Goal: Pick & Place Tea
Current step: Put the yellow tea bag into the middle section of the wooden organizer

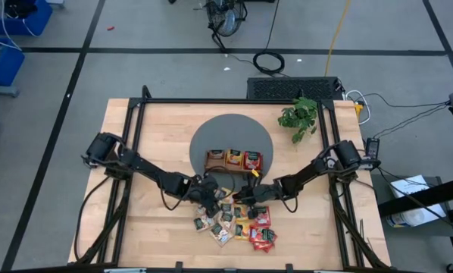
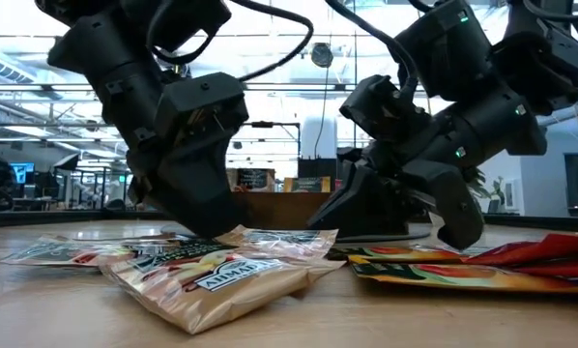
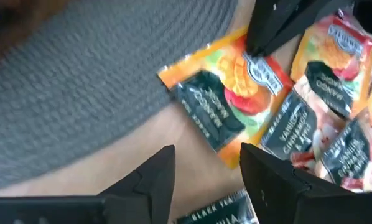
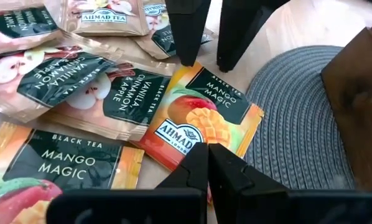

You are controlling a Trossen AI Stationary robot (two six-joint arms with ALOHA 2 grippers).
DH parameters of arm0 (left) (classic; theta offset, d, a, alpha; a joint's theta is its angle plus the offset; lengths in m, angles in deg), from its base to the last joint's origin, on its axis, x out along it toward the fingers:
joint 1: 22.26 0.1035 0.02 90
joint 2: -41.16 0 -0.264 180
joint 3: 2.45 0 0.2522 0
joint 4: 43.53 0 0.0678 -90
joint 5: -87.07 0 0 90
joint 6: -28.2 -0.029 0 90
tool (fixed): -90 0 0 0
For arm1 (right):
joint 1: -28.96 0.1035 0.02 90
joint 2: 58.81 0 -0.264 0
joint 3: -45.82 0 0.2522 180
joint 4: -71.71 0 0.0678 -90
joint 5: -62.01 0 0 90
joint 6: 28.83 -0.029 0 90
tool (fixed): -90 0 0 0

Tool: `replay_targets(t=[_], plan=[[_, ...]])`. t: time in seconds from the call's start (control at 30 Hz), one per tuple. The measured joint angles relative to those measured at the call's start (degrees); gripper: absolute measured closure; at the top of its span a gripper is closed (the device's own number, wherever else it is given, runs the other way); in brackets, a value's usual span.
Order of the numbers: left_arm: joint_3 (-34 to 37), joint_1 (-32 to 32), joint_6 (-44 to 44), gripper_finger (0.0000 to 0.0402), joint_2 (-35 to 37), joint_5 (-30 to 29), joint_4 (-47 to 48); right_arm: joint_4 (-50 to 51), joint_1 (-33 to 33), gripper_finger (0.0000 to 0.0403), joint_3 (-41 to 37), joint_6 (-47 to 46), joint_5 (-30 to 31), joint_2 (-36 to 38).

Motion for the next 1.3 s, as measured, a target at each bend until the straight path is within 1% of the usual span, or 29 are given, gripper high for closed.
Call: replay_targets(t=[0.3,0.4,0.7,0.8,0.97,1.03,1.1,1.3], plan=[[0.0,3.2,3.8,0.0219,0.0,10.3,-2.4,1.9,0.0,0.0403,-0.3,-0.4,0.1,0.0],[0.0,3.9,3.9,0.0219,0.0,12.3,-4.0,1.6,0.0,0.0403,-1.0,-0.4,0.0,-0.1],[0.0,4.9,2.6,0.022,-0.6,12.3,-7.3,-0.7,-0.1,0.0403,-2.2,-0.4,-0.1,-0.3],[0.0,4.9,2.7,0.022,-0.7,12.1,-7.3,-0.8,-0.1,0.0403,-2.2,-0.4,-0.1,-0.3],[0.0,4.7,4.6,0.0222,-0.7,9.6,-4.8,-1.0,-0.1,0.0403,-2.2,-0.4,-0.1,-0.3],[0.0,4.7,4.6,0.0233,-0.7,9.2,-4.5,-1.0,-0.1,0.0403,-2.2,-0.4,-0.1,-0.3],[0.0,4.7,4.6,0.0257,-0.7,8.6,-4.6,-1.0,-0.1,0.0403,-2.2,-0.4,-0.1,-0.3],[0.0,4.7,2.8,0.0354,-0.7,8.4,-6.8,-1.1,-0.1,0.0403,-2.2,-0.4,-0.1,-0.3]])
